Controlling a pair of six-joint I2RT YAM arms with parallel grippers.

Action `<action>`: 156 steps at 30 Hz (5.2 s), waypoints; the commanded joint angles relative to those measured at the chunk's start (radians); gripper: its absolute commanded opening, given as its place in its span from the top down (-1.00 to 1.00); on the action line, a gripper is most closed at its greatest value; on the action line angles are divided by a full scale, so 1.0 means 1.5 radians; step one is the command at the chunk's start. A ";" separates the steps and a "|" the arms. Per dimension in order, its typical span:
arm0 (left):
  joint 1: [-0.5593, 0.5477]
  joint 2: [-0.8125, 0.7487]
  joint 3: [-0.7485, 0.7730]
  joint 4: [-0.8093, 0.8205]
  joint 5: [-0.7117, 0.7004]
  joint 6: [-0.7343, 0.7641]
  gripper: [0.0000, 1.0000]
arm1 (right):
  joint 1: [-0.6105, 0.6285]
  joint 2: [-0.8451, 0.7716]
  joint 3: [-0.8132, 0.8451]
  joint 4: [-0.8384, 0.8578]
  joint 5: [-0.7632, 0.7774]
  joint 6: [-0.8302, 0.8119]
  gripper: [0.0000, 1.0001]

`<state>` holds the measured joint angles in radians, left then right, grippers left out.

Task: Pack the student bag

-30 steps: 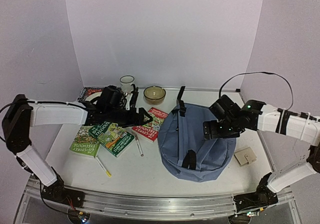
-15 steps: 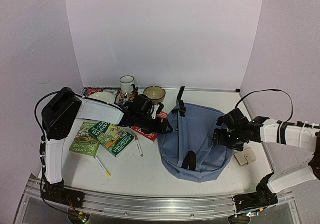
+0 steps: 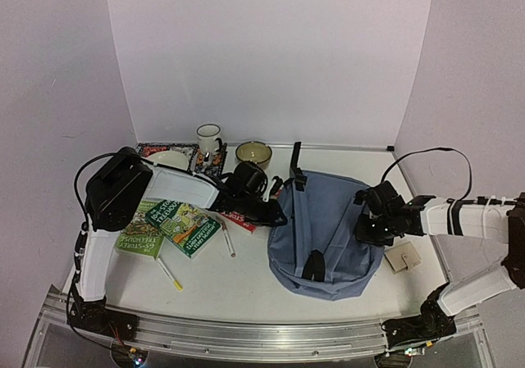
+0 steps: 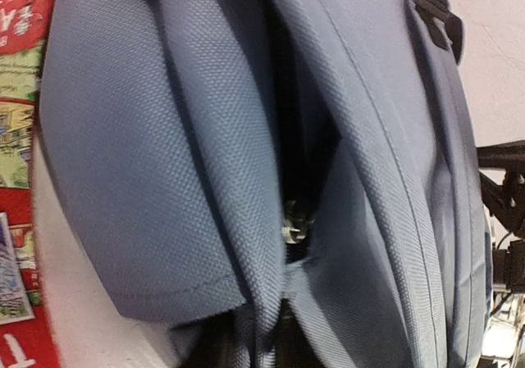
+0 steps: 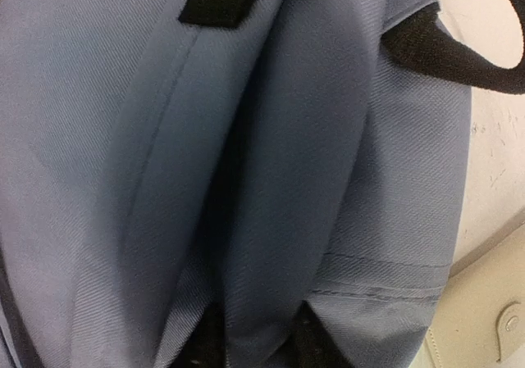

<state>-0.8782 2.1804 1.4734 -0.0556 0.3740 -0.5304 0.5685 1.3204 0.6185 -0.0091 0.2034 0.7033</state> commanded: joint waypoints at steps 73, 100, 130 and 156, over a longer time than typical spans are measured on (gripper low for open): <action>-0.139 -0.435 -0.335 0.003 -0.412 -0.061 -0.67 | 0.007 0.327 0.385 -0.022 -0.582 -0.524 -0.71; -0.135 -0.359 -0.250 -0.027 -0.309 -0.033 -0.56 | 0.144 0.174 0.242 -0.153 -0.520 -0.491 -0.20; -0.273 -0.257 -0.169 -0.023 -0.380 0.024 -0.25 | 0.117 0.039 0.079 -0.030 -0.028 -0.043 -0.21; -0.205 0.035 0.191 -0.196 -0.374 0.081 -0.37 | 0.068 -0.008 -0.046 -0.019 0.044 0.118 -0.83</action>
<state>-1.1955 2.1951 1.6776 -0.2716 -0.1757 -0.4309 0.6727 1.2618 0.5630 -0.0944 0.2939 0.8871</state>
